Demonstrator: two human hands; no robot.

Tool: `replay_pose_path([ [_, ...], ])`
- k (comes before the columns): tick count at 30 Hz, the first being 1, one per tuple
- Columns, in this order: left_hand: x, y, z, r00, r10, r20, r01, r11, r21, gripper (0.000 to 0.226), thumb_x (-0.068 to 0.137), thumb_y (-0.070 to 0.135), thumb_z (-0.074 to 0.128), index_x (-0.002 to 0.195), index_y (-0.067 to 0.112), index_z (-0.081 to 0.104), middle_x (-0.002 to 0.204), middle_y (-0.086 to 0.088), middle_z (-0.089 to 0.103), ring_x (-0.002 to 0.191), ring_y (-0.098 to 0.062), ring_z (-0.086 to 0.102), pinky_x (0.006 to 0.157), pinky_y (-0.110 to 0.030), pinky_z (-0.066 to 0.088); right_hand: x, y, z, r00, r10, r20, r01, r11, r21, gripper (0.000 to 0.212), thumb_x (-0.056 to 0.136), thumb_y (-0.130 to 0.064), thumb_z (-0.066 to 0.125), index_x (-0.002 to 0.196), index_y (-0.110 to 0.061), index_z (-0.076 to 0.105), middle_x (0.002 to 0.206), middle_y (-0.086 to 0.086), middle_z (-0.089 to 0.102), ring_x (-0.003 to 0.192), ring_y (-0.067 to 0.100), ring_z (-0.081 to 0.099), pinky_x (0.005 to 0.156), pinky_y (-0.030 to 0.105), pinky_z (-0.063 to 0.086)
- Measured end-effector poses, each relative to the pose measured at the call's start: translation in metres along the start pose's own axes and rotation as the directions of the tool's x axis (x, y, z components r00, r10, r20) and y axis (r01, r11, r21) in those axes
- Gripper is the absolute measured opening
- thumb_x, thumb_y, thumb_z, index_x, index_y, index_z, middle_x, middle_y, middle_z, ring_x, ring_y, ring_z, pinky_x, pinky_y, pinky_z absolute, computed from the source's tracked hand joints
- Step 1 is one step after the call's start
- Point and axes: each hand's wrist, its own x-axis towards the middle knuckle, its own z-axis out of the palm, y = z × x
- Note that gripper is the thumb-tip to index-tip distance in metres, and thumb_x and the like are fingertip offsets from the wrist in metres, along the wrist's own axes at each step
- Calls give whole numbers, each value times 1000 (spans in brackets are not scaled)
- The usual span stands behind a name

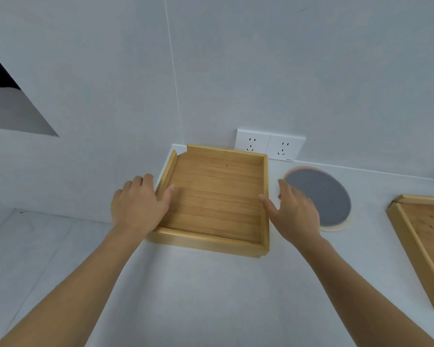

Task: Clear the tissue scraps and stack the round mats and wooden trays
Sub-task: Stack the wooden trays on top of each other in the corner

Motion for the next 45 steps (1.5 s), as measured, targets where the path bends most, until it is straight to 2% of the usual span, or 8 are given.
replay_pose_path([
  [4,4,21,-9,968,161,-193,-174,983,-55,74,82,63,27,130,10,47,132,-16,52,120,-35,48,98,-48,37,-1,23,-14,972,-84,-219,83,996,-15,74,84,-57,46,138,-7,37,125,14,57,113,33,54,92,46,40],
  [8,-4,64,-17,930,252,-267,-282,956,-78,71,84,63,28,139,18,37,147,-14,35,136,-33,30,111,-48,20,-7,49,-34,951,-66,-303,56,998,-41,77,81,-65,33,144,-23,24,149,15,31,138,30,26,111,47,17],
  [19,-56,205,-10,887,360,-290,-401,911,-95,67,86,60,27,144,26,27,153,-11,24,141,-31,18,114,-48,10,-42,183,-79,937,79,-340,-100,994,-45,77,81,-68,30,146,-33,8,155,12,15,143,27,11,113,49,6],
  [28,-106,346,15,869,428,-249,-469,873,-132,70,85,62,26,143,23,31,151,-12,29,140,-32,23,113,-48,15,-68,334,-117,900,197,-389,-237,970,-59,77,79,-68,31,145,-31,17,153,12,21,142,27,17,113,48,9],
  [35,-131,415,41,855,498,-143,-514,850,-116,76,83,66,17,145,23,24,152,-13,27,141,-31,20,114,-47,14,-84,413,-123,887,297,-354,-331,943,-40,78,80,-68,27,146,-30,12,155,12,15,143,24,11,113,46,6],
  [40,-140,438,55,872,484,-74,-489,861,-139,78,82,68,15,145,21,23,149,-12,33,138,-29,26,113,-45,18,-85,442,-117,891,354,-283,-375,927,-21,75,87,-58,43,147,-24,14,154,14,17,142,25,13,113,44,10],
  [43,-151,453,59,909,396,133,-359,903,-235,75,85,66,30,141,17,21,123,-12,57,111,-32,54,86,-41,42,-84,456,-112,888,430,-163,-438,899,-14,70,89,-51,45,144,-14,22,147,15,30,133,31,30,106,43,25],
  [45,-159,462,66,892,323,317,-248,934,-257,73,85,64,36,137,15,21,109,-10,62,97,-32,60,70,-36,43,-81,464,-108,876,475,-83,-479,878,-26,64,90,-51,44,135,-7,35,130,16,48,117,33,46,97,42,33],
])
